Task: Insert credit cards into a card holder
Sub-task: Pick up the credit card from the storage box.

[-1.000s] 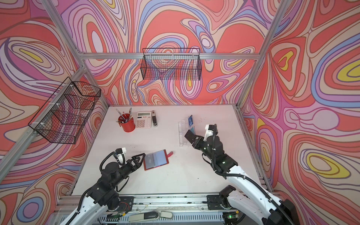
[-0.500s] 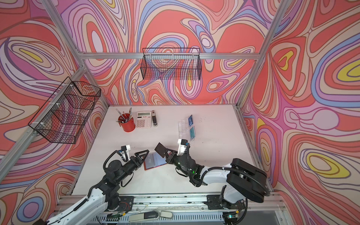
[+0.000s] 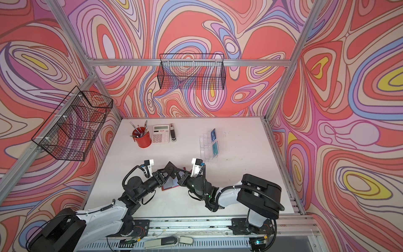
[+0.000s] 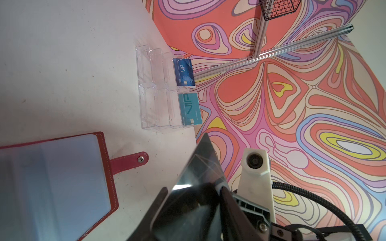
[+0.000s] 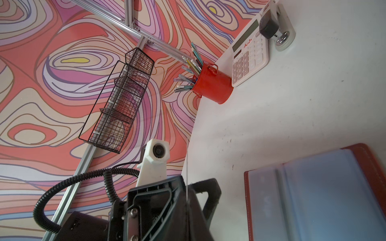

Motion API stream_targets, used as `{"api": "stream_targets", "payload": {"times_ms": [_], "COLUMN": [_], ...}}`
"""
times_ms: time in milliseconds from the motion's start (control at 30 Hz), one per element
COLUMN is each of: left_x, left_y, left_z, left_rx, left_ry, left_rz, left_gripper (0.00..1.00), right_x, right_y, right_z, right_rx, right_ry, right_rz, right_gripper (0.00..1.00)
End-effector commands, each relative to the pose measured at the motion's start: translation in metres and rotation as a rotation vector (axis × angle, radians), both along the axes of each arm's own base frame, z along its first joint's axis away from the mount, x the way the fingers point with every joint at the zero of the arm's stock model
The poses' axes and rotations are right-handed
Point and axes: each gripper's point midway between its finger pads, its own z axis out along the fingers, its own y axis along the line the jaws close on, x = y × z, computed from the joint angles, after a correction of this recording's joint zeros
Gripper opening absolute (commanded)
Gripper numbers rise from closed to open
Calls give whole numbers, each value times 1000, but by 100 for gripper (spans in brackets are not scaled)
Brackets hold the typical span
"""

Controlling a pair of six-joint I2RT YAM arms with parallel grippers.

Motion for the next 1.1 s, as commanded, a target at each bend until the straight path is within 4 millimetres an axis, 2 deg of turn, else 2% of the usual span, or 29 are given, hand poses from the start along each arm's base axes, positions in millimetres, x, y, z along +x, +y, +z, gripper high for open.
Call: {"api": "stream_targets", "payload": {"times_ms": [0, 167, 200, 300, 333, 500, 667, 800, 1067], "left_x": [-1, 0, 0, -1, -2, -9, -18, -26, -30], "left_y": [-6, -3, -3, -5, -6, -3, -10, -17, -23], "left_z": [29, 25, 23, 22, 25, 31, 48, 59, 66], "left_rx": [-58, -7, 17, 95, 120, 210, 199, 178, 157], "left_ry": [-86, -80, -68, -56, -60, -54, -87, -112, -133], "left_rz": [-28, -10, -11, -32, -41, -61, -127, -189, -232], "left_gripper": [23, 0, 0, 0, 0, 0, 0, 0, 0], "right_x": [-4, -5, -5, -7, -8, -9, -15, -12, -17], "right_y": [7, 8, 9, 8, 8, 9, 8, -1, 1], "right_z": [17, 11, 10, 10, 13, 18, 39, 52, 62], "right_rx": [88, 56, 43, 2, -17, -146, -140, -76, -97], "right_ry": [-2, 14, 16, -2, -19, -46, -118, -148, -198], "right_rz": [19, 18, 19, 31, 39, 70, 141, 192, 243], "right_gripper": [0, 0, 3, 24, 28, 24, 24, 24, 24]}}
